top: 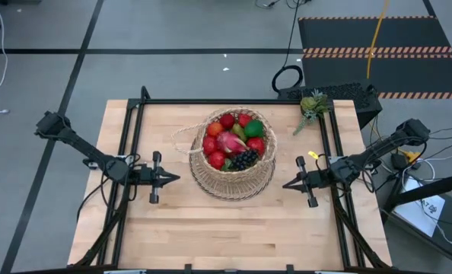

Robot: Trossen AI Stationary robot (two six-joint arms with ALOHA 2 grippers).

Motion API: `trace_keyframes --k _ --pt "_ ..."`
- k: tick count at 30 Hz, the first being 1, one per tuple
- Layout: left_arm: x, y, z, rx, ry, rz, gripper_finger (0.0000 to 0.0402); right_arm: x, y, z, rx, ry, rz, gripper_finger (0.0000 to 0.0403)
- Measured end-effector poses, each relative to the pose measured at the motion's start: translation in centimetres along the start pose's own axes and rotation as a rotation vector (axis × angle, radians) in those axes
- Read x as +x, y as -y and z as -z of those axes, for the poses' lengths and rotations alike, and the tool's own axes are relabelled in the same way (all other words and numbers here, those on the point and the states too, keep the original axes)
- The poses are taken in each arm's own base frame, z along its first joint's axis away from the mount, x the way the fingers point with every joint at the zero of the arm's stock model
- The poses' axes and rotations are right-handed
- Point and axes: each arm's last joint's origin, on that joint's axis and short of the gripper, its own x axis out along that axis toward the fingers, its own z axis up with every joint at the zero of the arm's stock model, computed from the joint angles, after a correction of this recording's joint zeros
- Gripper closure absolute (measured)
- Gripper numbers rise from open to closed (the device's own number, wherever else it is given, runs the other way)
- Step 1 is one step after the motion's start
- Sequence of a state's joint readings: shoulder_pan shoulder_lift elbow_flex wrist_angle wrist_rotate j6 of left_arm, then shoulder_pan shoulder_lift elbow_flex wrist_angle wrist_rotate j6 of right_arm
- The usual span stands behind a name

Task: Build produce basket
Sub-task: Return to Home Position

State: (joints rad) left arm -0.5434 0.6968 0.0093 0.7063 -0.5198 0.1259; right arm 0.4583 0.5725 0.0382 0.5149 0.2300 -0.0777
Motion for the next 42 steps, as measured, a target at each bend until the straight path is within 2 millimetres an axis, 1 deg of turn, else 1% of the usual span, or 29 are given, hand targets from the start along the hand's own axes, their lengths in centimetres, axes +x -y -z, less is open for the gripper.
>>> trace_keyframes --k 6,15,21,26,31,36,42 --pt "0.0 0.0 0.0 0.050 0.001 0.006 0.0397 -0.4 0.1 -0.2 -0.047 0.009 0.001 0.0403" --pt "0.0 0.0 0.0 0.044 0.002 0.006 0.0396 -1.6 0.8 -1.0 -0.165 0.090 0.041 0.0403" --pt "0.0 0.0 0.0 0.034 0.002 -0.002 0.0399 -2.3 1.0 -0.7 -0.140 0.072 0.032 0.0403" --pt "0.0 0.0 0.0 0.027 0.002 -0.004 0.0393 -3.0 1.2 -0.8 -0.131 0.095 0.040 0.0403" --pt "0.0 0.0 0.0 0.028 0.002 -0.004 0.0398 -3.4 1.3 -0.8 -0.126 0.106 0.041 0.0403" --pt "0.0 0.0 0.0 0.026 0.002 -0.004 0.0391 -3.7 1.3 -0.8 -0.124 0.119 0.043 0.0403" --pt "0.0 0.0 0.0 0.024 0.002 -0.005 0.0397 -3.7 1.3 -0.8 -0.126 0.118 0.043 0.0403"
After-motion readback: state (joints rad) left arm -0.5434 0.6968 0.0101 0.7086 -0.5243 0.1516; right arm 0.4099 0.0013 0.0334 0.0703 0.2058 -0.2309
